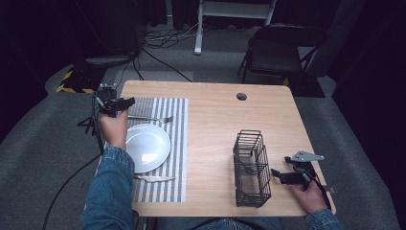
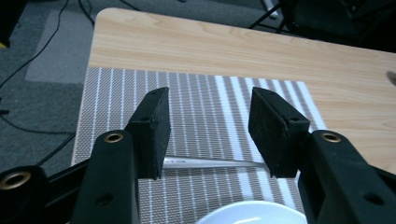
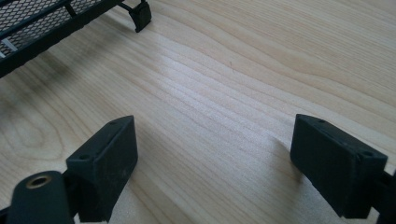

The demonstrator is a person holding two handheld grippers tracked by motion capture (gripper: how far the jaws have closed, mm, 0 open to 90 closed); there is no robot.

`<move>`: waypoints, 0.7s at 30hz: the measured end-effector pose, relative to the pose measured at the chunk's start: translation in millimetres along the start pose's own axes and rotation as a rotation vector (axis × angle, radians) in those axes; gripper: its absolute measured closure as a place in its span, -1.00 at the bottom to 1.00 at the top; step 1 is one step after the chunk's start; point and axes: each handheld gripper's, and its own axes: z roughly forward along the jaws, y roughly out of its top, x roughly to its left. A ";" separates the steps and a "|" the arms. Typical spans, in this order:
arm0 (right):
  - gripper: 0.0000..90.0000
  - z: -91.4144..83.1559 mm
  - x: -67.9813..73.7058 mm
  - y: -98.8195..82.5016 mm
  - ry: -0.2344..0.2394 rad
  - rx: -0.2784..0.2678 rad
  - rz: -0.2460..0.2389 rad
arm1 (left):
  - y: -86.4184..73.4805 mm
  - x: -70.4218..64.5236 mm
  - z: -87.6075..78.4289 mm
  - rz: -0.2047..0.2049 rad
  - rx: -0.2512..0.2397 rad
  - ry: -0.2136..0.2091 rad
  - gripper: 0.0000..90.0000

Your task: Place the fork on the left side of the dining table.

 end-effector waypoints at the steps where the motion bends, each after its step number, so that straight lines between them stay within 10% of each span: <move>1: -0.66 0.0 0.0 0.0 0.000 0.000 0.000 | 0.0 0.0 0.0 0.000 0.000 0.000 0.09; 21: -0.66 0.1 -0.2 0.1 0.000 0.000 0.000 | -15.5 -67.9 -69.0 0.184 -0.046 -0.116 0.08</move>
